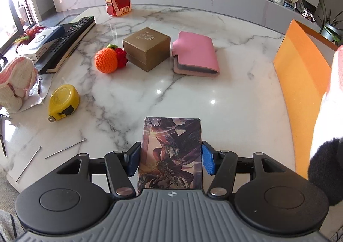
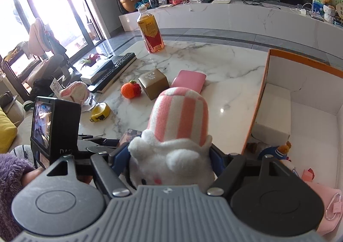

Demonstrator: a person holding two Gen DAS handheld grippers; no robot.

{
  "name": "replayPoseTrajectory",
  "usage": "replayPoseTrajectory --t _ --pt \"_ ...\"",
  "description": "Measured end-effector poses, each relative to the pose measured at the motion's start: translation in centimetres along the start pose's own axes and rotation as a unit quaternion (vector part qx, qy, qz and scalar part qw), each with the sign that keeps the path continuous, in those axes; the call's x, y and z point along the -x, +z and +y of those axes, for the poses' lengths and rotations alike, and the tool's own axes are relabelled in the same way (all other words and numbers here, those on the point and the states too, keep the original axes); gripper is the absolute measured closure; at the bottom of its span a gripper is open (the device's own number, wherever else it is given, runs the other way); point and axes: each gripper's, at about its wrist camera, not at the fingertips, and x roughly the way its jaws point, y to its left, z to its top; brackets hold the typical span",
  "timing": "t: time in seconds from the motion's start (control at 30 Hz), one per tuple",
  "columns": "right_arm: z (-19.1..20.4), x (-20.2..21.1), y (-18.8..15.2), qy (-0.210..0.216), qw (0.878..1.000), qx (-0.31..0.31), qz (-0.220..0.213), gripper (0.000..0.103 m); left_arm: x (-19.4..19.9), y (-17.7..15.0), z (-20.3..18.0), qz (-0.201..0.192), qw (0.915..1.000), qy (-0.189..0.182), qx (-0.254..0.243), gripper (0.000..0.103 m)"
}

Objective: Organize objects
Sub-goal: 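Carry the panda plush over the orange box while left gripper lifts the card box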

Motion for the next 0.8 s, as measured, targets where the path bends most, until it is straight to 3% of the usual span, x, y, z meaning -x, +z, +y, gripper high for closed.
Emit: replayPoseTrajectory --t 0.1,0.4,0.6,0.8 --pt "-1.2 1.5 0.4 0.008 1.000 -0.019 -0.016 0.035 1.5 -0.1 -0.8 -0.024 0.9996 -0.011 -0.010 0.036" --pt "-3.3 4.4 0.7 0.032 0.997 -0.045 -0.059 0.037 3.7 0.3 -2.4 -0.057 0.9974 -0.040 -0.015 0.036" --pt "-2.9 5.9 1.2 -0.008 0.995 -0.038 -0.095 0.037 3.8 0.2 -2.0 -0.054 0.9973 -0.048 -0.012 0.036" --pt "-5.0 8.1 1.2 -0.046 0.990 -0.061 -0.121 0.037 4.7 0.1 -2.3 -0.067 0.9959 -0.057 -0.021 0.036"
